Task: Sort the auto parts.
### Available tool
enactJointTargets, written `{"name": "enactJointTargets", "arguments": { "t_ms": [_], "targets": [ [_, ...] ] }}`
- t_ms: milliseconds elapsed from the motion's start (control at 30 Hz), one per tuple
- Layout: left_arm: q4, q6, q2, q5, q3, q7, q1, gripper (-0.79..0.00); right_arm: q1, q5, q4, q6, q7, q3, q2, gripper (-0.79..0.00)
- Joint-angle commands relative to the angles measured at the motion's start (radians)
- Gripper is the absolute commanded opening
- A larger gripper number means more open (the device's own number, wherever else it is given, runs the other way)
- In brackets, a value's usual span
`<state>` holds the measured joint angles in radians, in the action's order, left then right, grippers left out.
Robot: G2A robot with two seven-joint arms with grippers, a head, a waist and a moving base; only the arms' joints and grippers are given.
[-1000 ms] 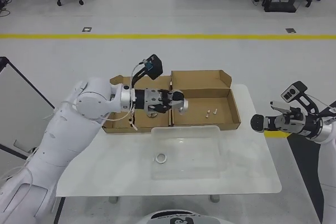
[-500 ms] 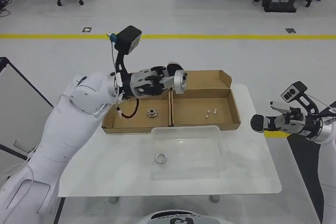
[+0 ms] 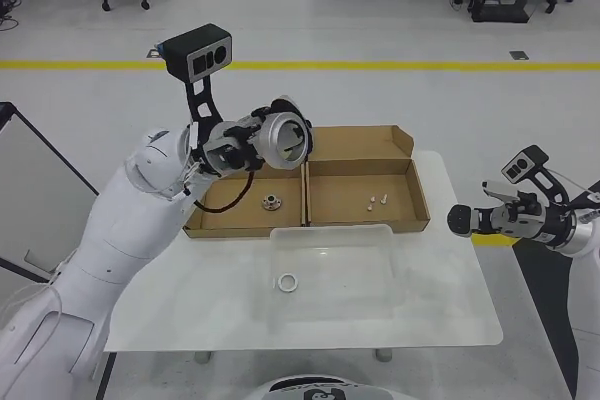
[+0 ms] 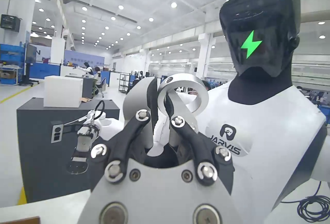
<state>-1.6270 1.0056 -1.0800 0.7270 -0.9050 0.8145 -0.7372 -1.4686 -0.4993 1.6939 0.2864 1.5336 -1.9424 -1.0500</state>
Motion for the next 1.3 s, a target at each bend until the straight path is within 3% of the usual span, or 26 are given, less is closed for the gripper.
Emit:
{"name": "enactJointTargets", "arguments": {
  "t_ms": [0,233,333,500,700,1000,1267],
  "targets": [
    [0.0,0.0,0.0,0.004,0.0,0.0,-0.001,-0.785,0.0,0.0,0.0,0.0,0.0,0.0,0.0,0.0],
    [0.0,0.0,0.0,0.004,0.0,0.0,-0.001,-0.785,0.0,0.0,0.0,0.0,0.0,0.0,0.0,0.0],
    [-0.037,-0.015,-0.003,0.012,-0.011,-0.051,-0.028,-0.785,0.0,0.0,0.0,0.0,0.0,0.0,0.0,0.0],
    [-0.093,0.007,-0.015,0.134,-0.011,-0.09,-0.071,-0.785,0.0,0.0,0.0,0.0,0.0,0.0,0.0,0.0],
    [-0.116,0.007,-0.036,0.295,-0.018,-0.01,-0.107,-0.785,0.0,0.0,0.0,0.0,0.0,0.0,0.0,0.0],
    [-0.14,-0.002,-0.071,0.468,-0.017,0.002,-0.133,-0.785,0.0,0.0,0.0,0.0,0.0,0.0,0.0,0.0],
    [-0.067,-0.061,-0.08,0.271,-0.068,0.061,-0.135,-0.785,0.0,0.0,0.0,0.0,0.0,0.0,0.0,0.0]
  ]
}}
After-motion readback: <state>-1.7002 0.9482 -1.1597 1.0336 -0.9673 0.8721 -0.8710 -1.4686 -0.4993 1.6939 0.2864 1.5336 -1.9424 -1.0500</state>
